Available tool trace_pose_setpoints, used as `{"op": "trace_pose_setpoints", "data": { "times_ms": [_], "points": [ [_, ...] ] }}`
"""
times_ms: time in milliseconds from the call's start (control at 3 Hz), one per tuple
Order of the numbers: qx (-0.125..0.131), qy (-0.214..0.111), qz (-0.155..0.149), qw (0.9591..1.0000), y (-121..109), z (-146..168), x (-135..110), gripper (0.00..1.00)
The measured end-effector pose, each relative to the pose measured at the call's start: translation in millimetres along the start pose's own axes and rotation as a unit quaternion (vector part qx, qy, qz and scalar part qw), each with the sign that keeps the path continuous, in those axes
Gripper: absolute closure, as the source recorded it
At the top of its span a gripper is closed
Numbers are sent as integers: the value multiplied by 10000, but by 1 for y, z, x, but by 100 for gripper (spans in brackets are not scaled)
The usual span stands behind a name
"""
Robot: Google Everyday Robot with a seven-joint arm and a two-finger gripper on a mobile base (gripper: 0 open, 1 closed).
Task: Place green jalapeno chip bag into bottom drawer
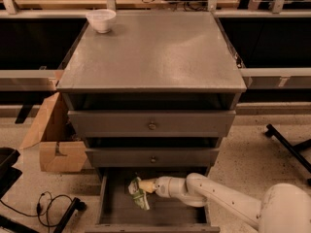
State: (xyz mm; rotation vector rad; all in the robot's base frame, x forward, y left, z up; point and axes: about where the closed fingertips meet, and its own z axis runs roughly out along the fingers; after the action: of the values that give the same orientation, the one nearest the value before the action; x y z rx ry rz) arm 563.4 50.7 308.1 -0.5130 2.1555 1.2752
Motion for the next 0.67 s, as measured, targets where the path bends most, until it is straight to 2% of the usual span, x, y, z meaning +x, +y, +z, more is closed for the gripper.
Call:
{"op": "trace_pose_setpoints", "data": {
  "times_ms": [333, 667],
  "points": [
    [148, -320, 123, 9993, -51, -1, -14, 100],
    [252, -431, 92, 9987, -63, -6, -26, 82]
  ]
}}
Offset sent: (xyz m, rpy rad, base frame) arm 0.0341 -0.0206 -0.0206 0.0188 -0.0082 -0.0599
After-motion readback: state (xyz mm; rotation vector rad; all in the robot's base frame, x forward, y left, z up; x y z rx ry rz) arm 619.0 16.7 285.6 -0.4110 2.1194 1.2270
